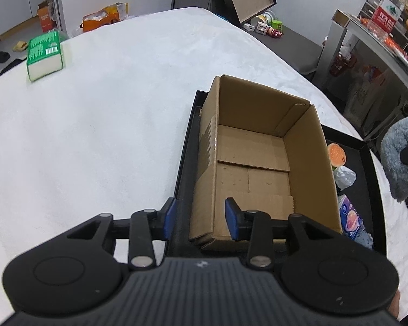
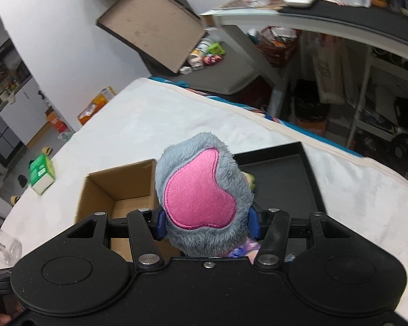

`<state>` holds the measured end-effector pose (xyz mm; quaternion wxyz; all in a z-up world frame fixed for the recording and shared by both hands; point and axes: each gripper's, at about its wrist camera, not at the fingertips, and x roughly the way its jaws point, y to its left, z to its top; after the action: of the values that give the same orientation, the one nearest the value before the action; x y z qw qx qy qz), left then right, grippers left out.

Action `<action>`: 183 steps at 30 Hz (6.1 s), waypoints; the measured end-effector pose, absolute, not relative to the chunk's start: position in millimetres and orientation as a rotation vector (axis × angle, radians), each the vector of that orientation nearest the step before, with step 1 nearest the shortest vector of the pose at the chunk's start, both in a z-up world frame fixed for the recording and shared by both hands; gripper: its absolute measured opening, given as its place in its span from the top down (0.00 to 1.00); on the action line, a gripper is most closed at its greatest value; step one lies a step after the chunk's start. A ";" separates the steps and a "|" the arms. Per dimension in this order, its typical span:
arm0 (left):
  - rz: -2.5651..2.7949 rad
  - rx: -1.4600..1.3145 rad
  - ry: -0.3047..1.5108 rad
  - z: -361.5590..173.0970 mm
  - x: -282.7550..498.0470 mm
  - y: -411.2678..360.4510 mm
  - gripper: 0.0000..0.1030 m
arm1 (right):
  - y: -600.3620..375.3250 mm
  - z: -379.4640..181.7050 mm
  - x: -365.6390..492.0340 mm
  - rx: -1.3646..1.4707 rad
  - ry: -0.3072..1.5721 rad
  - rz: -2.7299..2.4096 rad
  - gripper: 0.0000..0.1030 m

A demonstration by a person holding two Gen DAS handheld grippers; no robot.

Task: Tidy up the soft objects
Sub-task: 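Lift the grey plush with the right tool and drop it into the box while the left tool holds it, then move the right tool to the purple tissue pack and grasp it, then carry the tissue pack into the box with the right tool while the left tool grips the box wall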

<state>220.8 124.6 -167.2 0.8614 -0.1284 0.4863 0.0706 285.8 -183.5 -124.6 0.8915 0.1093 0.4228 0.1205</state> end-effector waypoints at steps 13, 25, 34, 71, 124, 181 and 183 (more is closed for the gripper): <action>0.060 -0.331 1.002 -191.8 226.0 129.6 0.78 | -125.0 -107.6 271.7 0.164 0.849 0.354 0.49; -0.001 -0.318 0.987 -195.7 218.7 141.7 0.87 | -69.3 -119.5 274.9 0.119 0.898 0.428 0.48; 0.000 -0.347 1.009 -198.8 217.8 147.4 0.87 | -48.0 -133.5 286.4 0.103 0.932 0.443 0.48; 0.233 -0.138 1.048 -165.0 220.6 88.9 0.34 | -183.0 -169.2 307.3 0.294 1.063 0.229 0.18; 0.433 0.002 1.111 -166.3 247.2 45.7 0.33 | -174.7 -217.4 307.8 -0.145 1.044 0.399 0.44; 0.140 -0.407 1.032 -198.2 224.9 134.4 0.79 | -70.5 -132.9 282.3 0.025 0.845 0.544 0.44; 0.132 -0.409 1.035 -199.3 225.9 137.5 0.78 | -62.3 -132.7 282.3 0.034 0.849 0.566 0.44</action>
<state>225.9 137.5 -199.3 0.8472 -0.1939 0.4907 0.0625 282.3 -62.3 -132.7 0.8724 0.0161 0.4065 0.2709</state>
